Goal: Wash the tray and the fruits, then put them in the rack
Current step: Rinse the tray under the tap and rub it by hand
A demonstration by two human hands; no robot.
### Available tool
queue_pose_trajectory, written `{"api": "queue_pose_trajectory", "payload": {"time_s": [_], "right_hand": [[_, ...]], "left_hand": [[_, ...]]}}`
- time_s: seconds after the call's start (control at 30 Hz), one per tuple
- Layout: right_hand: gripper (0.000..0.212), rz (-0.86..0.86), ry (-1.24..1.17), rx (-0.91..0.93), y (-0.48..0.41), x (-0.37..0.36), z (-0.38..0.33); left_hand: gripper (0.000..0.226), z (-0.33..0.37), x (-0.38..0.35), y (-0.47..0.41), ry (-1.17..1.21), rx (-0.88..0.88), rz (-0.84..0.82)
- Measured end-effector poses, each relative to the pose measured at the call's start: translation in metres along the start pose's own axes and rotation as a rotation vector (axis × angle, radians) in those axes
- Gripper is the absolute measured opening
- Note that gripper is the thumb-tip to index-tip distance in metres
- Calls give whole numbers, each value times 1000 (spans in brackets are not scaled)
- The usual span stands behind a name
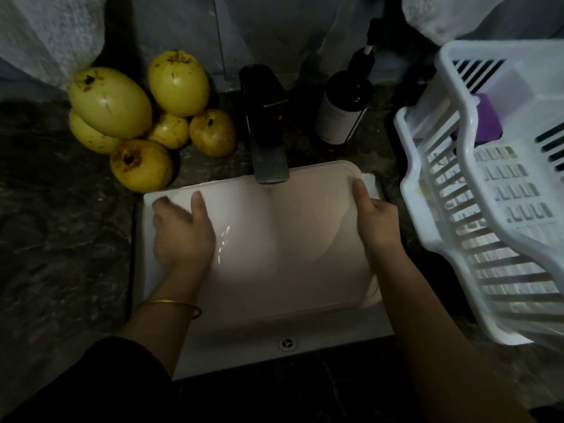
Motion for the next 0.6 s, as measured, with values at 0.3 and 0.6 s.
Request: {"api": "queue_pose_trajectory", "payload": {"time_s": [0.3,0.6], "right_hand": [[66,-15,-46,-206,3,9,24],[48,-180,845,341,11,-33,-22]], "left_hand": [[25,-55,-29,38,521,444,-1056],[19,-59,-16,56,646,502,-1060]]}}
Point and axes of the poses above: each hand's wrist, its own y-axis away from the middle knuckle, its own x-axis out of the back of the hand, z = x × y, the point moved 9 cm from there along -y, towards the middle knuckle, and after that the axes turned 13 degrees about x, right-handed, at the moved point
